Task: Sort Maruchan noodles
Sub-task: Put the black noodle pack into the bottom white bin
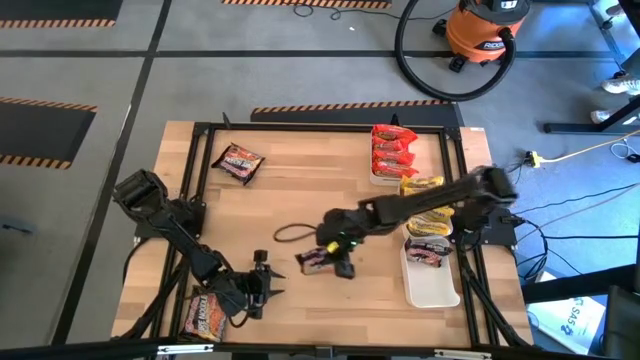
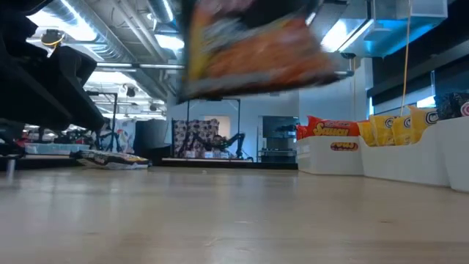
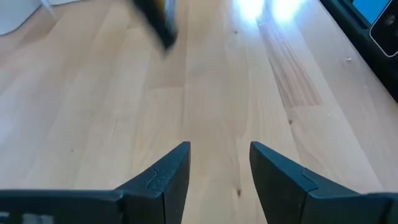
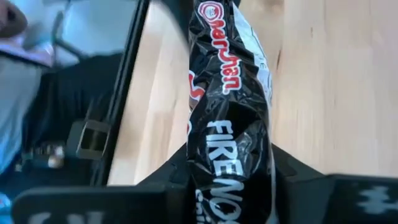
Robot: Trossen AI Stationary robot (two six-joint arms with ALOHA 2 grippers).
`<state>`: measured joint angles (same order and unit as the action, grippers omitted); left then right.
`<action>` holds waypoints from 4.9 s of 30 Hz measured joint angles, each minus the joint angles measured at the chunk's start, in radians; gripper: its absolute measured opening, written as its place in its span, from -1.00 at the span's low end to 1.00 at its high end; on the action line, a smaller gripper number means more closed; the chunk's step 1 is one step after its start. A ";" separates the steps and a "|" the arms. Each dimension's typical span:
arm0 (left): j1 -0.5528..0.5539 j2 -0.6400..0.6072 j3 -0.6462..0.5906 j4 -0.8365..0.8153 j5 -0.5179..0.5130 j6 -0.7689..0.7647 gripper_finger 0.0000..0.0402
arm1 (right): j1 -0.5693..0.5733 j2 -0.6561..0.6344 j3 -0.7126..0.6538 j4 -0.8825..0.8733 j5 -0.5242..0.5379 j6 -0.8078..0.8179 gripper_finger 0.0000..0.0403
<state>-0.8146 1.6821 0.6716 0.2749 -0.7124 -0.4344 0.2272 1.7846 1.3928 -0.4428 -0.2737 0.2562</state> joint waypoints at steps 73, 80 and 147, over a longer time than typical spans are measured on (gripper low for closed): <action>0.259 0.000 0.001 0.163 0.293 0.089 -0.20 | 0.879 -0.733 -0.651 -0.513 0.848 0.831 -0.53; 0.258 0.000 0.001 0.163 0.293 0.090 -0.20 | 0.879 -0.699 -0.651 -0.507 0.812 0.818 -0.53; 0.257 0.000 0.001 0.161 0.323 0.106 -0.20 | 0.837 -0.642 -0.836 -0.326 0.827 0.902 -0.08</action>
<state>-0.5579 1.6817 0.6727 0.4355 -0.3891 -0.3286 1.0645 1.1431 0.5564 -0.7691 0.5536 1.1578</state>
